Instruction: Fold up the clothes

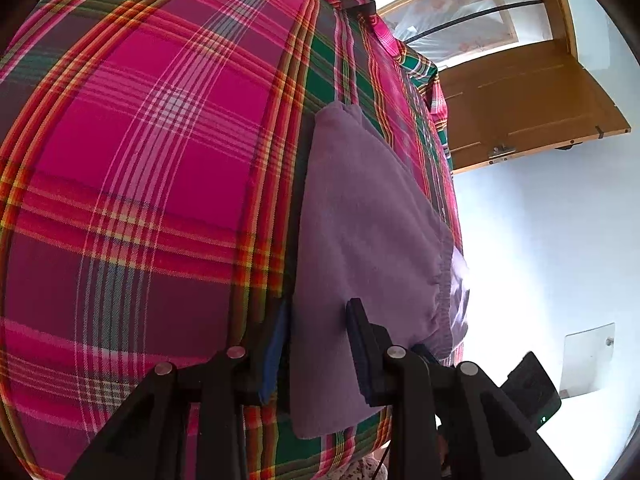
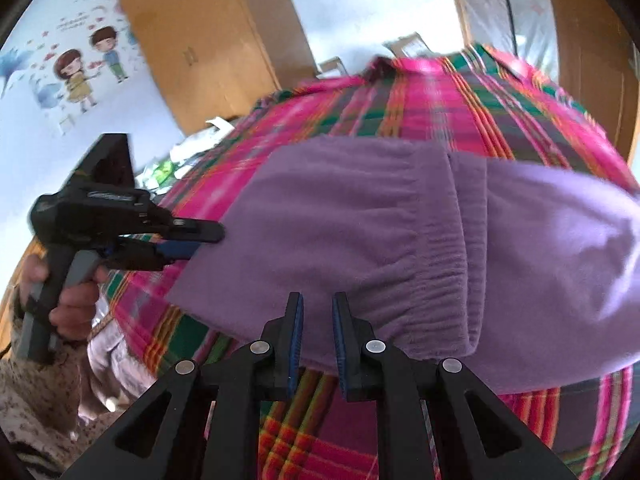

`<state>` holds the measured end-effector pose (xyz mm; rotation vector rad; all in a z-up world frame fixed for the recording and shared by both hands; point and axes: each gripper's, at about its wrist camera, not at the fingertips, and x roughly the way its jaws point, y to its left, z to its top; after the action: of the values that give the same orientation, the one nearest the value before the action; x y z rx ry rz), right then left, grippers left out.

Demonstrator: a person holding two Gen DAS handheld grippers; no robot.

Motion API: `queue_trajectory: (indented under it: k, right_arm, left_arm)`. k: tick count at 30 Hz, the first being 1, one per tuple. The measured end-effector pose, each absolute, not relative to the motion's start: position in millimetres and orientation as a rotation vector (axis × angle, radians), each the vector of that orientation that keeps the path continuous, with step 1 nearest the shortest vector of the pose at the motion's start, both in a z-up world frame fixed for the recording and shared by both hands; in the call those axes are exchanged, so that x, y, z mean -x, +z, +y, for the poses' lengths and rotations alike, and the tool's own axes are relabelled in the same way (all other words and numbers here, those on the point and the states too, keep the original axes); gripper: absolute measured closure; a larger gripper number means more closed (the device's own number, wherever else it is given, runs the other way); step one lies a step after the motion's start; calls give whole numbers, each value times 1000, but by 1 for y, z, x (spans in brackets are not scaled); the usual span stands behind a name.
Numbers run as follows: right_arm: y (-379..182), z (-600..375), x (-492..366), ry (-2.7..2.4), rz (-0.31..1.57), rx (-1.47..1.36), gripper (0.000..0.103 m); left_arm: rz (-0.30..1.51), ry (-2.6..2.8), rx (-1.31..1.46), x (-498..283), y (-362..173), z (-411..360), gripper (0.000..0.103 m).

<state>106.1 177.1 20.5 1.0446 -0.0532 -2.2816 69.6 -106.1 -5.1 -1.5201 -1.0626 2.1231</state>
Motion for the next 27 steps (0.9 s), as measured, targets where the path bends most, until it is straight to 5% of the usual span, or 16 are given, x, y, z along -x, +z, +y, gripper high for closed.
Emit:
queue_trajectory:
  k: [4,22,25,27]
  right_arm:
    - [25,168,-122,-2177,-40,-977,77]
    - [7,108,-127,-2114,110,-1015,73]
    - [6,110,-123,-2140,86,-1018,59]
    - [5,108,-123,-2133,89,-1028,59]
  left_arm:
    - [-1046,2120,1518,-69,-6,-106,72]
    - [-1064,2111,1517,-81,-4,-110,72]
    - [-1071,2110,1516,-82,-4,-111,72]
    - [-1077,2108,1516,-82,-4,-112,72]
